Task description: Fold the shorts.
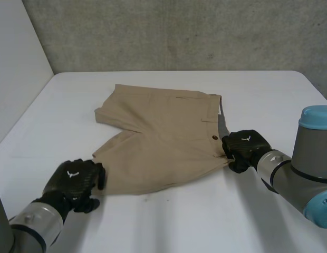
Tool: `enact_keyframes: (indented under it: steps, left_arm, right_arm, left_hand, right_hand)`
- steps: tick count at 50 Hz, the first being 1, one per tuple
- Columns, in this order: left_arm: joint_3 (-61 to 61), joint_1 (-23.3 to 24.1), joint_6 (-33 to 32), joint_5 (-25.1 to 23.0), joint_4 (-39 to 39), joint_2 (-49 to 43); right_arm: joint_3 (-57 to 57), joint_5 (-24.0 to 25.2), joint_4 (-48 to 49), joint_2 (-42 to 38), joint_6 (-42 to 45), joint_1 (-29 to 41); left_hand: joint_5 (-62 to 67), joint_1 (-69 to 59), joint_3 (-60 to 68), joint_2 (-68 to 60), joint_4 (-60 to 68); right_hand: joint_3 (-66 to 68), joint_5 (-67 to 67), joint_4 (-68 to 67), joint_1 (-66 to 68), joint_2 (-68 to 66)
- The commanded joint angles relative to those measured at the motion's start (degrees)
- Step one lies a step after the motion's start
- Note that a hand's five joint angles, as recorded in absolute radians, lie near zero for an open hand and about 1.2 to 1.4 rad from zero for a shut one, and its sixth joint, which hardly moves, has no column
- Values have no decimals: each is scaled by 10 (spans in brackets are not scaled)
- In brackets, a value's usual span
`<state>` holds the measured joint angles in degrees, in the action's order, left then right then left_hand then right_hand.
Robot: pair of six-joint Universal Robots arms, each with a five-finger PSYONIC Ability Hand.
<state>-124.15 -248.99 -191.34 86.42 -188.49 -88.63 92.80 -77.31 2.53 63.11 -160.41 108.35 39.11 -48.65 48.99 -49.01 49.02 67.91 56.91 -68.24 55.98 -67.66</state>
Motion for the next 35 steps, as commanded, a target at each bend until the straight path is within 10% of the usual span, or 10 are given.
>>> enact_keyframes:
  steps: [1,15,35]
  left_arm:
    - [0,-10,-15,-21,-22,-22]
    - [108,-25,-156,-14,-77,-190]
    - [177,-22,-160,-16,-81,-258]
  right_arm:
    - [1,1,1,0,1,0]
    - [9,10,3,0,1,0]
    - [6,10,3,0,4,-2]
  left_hand:
    - [-67,63,-66,66,-67]
    - [-106,102,-105,105,-105]
    - [-6,1,-4,5,-5]
  right_hand:
    - [121,131,-118,240,-123]
    - [121,131,-118,240,-123]
    - [121,131,-118,240,-123]
